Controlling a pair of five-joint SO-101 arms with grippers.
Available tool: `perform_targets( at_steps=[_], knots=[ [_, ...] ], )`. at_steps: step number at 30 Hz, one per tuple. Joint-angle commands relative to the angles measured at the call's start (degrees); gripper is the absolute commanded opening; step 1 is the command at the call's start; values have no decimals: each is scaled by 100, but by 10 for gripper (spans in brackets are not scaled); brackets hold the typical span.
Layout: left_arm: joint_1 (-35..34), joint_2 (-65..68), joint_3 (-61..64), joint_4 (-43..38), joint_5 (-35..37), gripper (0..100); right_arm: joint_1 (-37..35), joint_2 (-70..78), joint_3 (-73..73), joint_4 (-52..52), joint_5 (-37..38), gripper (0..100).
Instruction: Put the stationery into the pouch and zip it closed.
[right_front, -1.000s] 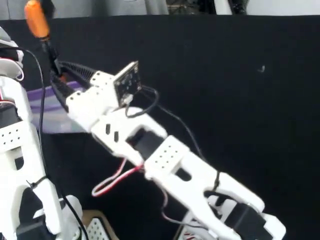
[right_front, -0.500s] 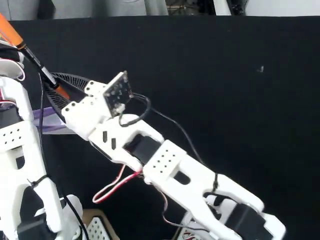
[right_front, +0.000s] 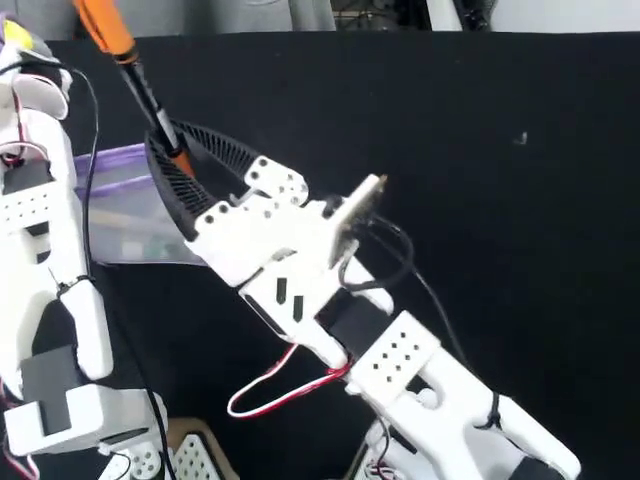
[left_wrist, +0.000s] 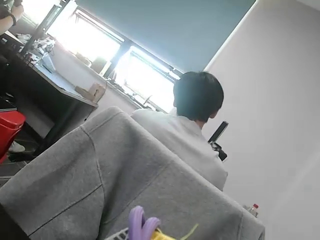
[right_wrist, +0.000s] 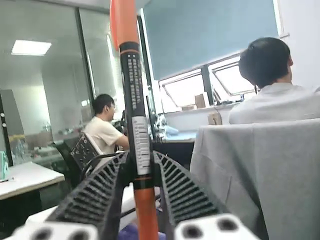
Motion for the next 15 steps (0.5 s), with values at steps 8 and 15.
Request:
perform_targets(
  at_steps=[8, 15],
  knots=[
    [-31, -1108, 13, -88, 484, 29, -290, 1209, -382, -870, -123, 11],
    [-22, -1556, -330, -70, 211, 29, -545, 1930, -549, -1231, -123, 11]
  ],
)
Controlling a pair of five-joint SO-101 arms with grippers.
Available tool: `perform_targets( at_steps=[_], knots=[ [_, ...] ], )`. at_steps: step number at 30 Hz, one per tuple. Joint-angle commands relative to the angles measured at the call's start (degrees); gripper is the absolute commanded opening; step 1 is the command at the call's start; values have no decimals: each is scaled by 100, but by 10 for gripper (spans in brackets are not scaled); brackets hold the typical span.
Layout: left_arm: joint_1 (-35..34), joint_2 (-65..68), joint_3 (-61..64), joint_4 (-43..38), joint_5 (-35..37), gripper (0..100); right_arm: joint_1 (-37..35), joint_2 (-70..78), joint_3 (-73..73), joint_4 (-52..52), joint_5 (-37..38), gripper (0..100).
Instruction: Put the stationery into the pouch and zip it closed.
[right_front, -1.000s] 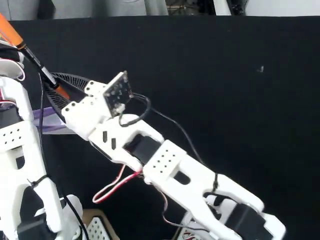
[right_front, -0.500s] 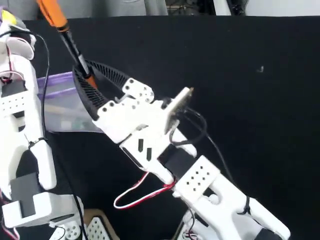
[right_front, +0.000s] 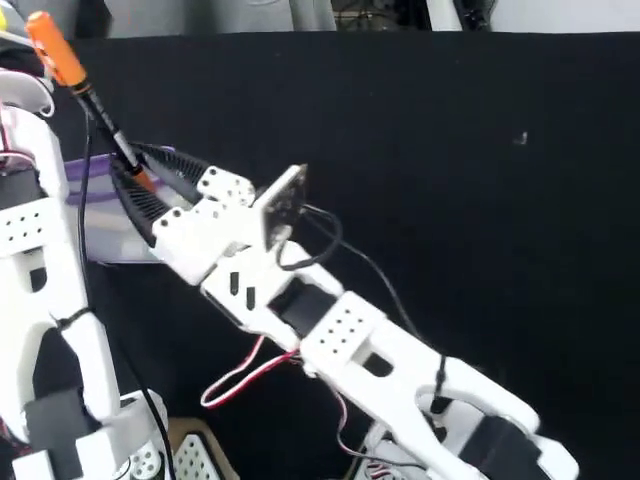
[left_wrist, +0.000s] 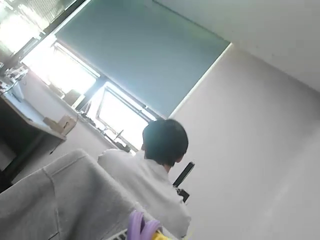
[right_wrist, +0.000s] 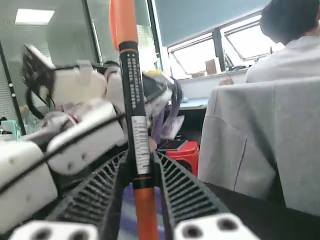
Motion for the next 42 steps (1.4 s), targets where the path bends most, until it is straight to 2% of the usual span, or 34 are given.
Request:
perform_targets(
  at_steps=[1, 8, 17, 22, 31, 42],
  knots=[
    [-40, -396, -426, -62, -132, 29, -193, 251, -277, -571, -62, 11],
    [-13, -334, -1156, 765, -246, 29, -316, 418, -180, -721, -62, 11],
    [-4, -343, -1516, 862, -246, 29, -281, 1051, -338, -1020, -26, 11],
    [-4, -396, -1525, 1345, -246, 29, -114, 963, -338, -1143, -26, 11],
    [-4, -404, -1578, 1389, -246, 29, 211, 365, -330, -1152, -26, 11],
    [13, -404, -1578, 1415, -246, 29, 202, 558, -699, -1178, -18, 11]
  ],
)
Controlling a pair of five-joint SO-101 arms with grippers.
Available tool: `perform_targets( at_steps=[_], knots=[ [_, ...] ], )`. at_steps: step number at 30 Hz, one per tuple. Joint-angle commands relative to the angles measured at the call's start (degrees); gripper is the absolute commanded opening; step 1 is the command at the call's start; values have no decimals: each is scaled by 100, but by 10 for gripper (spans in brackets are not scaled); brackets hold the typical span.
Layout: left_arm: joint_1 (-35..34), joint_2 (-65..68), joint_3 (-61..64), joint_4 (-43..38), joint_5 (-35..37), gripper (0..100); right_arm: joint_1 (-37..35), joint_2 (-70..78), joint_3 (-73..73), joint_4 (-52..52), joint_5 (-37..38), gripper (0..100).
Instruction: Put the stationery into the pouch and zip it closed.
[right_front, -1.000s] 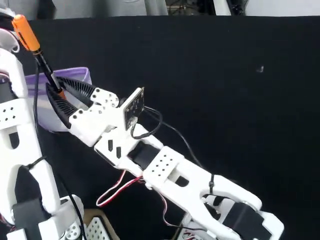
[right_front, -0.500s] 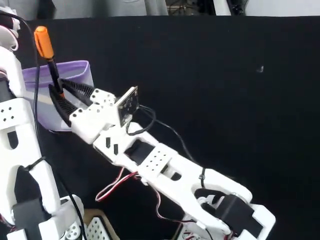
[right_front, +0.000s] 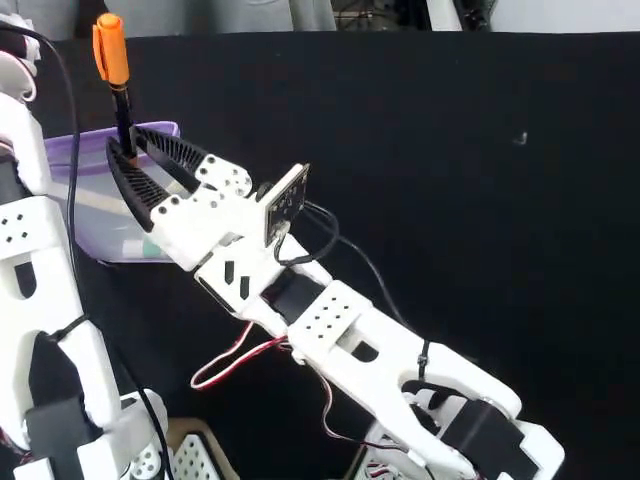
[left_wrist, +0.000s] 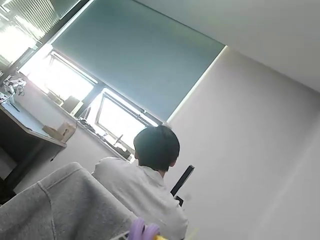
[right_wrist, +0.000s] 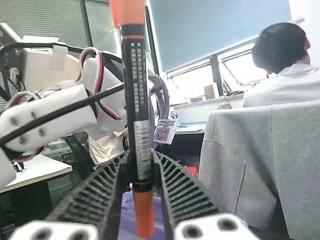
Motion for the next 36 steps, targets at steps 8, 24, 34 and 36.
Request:
perform_targets(
  at_steps=[8, 24, 34, 36],
  knots=[
    [189, -264, -365, 35, -44, 29, 149, 813, -927, -158, -18, 11],
    [136, -273, -347, 35, -53, 29, 334, 936, -1437, -123, 334, 11],
    [180, -651, -277, 35, -290, 29, 457, 1771, -1464, -149, 334, 11],
    [189, -730, -259, 35, -413, 29, 448, 1912, -1473, -149, 334, 11]
  ],
)
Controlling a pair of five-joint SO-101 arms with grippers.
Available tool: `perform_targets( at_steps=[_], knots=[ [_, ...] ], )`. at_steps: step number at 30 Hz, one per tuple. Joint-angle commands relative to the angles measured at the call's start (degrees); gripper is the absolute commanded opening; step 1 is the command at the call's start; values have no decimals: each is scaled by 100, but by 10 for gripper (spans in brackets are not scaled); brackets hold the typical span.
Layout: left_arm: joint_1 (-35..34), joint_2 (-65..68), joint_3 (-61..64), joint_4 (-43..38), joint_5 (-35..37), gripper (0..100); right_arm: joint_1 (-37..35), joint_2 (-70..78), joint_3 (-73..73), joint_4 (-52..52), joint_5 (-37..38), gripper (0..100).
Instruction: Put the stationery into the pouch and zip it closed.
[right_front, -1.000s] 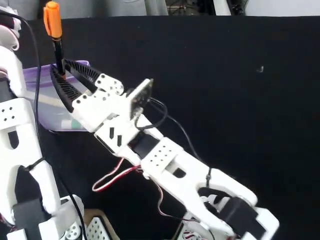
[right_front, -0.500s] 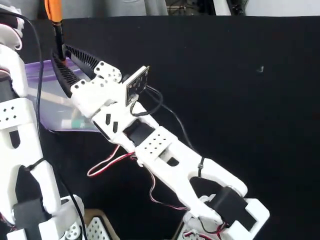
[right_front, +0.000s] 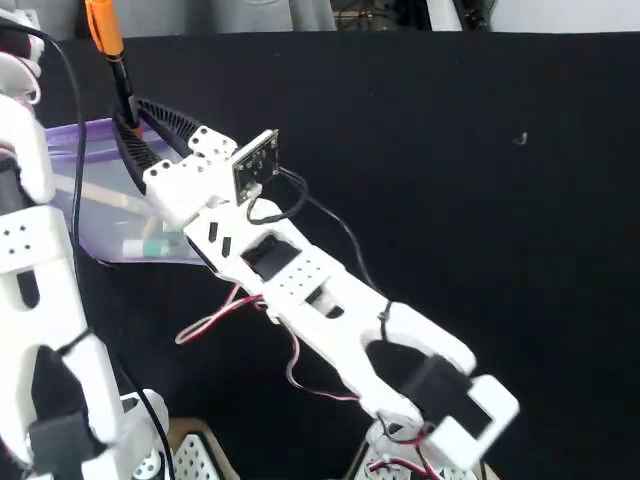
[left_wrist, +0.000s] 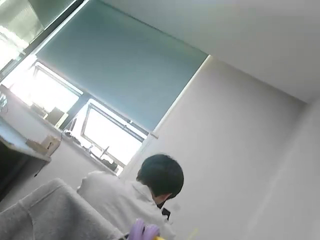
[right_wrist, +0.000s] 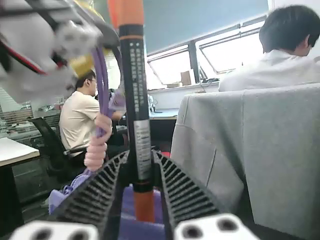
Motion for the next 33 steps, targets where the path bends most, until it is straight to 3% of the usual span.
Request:
perform_targets(
  at_steps=[1, 4, 11, 23, 29, 33],
  knots=[
    [57, -404, -259, 0, -281, 29, 53, 224, -295, -105, 44, 11],
    [31, -378, -295, 0, -299, 29, 53, 233, -251, -70, 44, 15],
    [40, -308, -303, 0, -299, 29, -176, 119, -4, 44, 79, 156],
    [48, -360, -268, 0, -299, 29, -229, -2141, 40, 2110, 88, 160],
    [13, -360, -251, 9, -308, 29, 334, -3618, -4, 2945, 88, 160],
    [57, -369, -303, 431, -308, 29, 932, -4752, -4, 3578, 88, 156]
  ],
)
